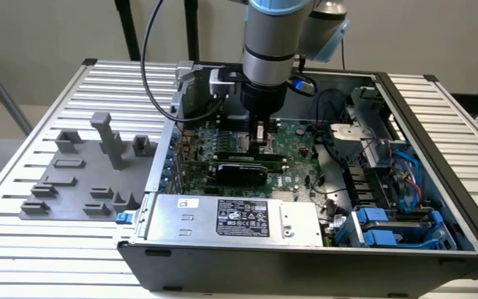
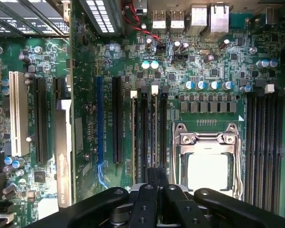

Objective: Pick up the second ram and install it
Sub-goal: 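Press down the second ram until it locks into place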

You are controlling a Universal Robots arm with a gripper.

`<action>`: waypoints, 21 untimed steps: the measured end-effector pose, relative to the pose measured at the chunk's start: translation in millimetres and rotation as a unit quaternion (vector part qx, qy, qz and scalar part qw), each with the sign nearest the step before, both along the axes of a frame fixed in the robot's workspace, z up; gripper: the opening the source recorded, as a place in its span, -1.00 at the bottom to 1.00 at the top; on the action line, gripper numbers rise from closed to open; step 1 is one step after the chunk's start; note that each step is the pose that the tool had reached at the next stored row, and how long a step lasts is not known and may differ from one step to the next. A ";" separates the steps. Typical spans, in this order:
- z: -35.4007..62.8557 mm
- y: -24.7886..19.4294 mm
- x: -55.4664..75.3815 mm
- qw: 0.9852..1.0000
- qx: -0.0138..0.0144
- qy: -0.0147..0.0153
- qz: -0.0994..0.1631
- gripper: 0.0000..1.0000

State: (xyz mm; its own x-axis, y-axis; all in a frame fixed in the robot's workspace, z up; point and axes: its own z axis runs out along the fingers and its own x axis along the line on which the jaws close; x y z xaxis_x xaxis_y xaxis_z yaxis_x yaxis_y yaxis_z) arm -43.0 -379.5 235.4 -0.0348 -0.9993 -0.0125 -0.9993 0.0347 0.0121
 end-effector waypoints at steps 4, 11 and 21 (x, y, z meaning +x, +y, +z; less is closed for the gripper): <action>-6.0 -0.2 1.2 1.000 -0.001 0.002 0.000 -1.00; -4.9 0.1 1.6 1.000 0.000 0.003 0.000 -1.00; 10.0 0.0 1.6 1.000 0.000 0.004 0.000 -1.00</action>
